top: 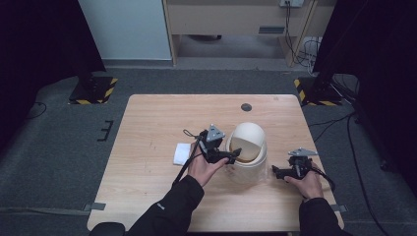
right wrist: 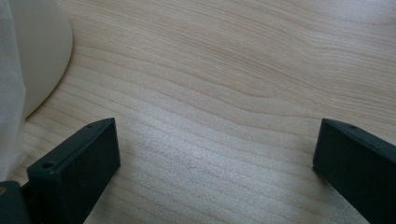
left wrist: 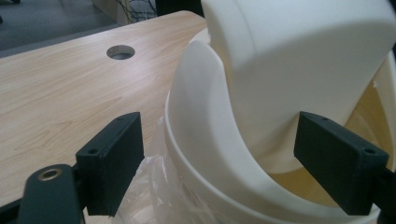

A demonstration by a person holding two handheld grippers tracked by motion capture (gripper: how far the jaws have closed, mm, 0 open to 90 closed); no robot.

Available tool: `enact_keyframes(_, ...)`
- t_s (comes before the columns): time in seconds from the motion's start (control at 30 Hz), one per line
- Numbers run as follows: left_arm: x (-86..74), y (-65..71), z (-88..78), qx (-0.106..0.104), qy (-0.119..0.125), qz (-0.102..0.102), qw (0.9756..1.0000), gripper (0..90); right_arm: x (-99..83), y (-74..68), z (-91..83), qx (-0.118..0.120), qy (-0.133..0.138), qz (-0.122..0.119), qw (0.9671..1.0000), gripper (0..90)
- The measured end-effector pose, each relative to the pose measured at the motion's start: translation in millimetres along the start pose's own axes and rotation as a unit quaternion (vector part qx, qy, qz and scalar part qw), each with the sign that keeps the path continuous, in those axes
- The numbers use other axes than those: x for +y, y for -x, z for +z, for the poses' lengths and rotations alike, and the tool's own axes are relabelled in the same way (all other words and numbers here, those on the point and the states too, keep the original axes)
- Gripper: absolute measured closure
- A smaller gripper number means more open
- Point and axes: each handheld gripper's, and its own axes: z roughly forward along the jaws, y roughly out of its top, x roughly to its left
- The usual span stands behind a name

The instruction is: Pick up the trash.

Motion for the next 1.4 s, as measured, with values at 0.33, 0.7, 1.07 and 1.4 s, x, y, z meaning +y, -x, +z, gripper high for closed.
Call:
enact_keyframes(0.33,-0.2,0.6,9.2,0.006,-0.022,-0.003,0.9997,14.8,0.0,-0.1,0.0,0.000,0.000,0.001,1.0000,0.8)
enact_keyframes(0.7,6.3,1.7,3.2,0.013,-0.018,-0.001,0.9997,15.6,0.0,-0.1,0.0,0.000,0.000,0.000,1.0000,0.7)
enact_keyframes(1.07,4.4,1.6,10.5,0.000,-0.016,-0.001,0.9999,16.0,0.0,0.0,0.0,0.000,0.000,0.000,1.0000,0.7)
enact_keyframes(1.4,-6.5,-14.7,-37.7,-0.007,0.021,0.016,0.9996,16.3,0.0,0.0,0.0,0.000,0.000,0.000,1.0000,0.7)
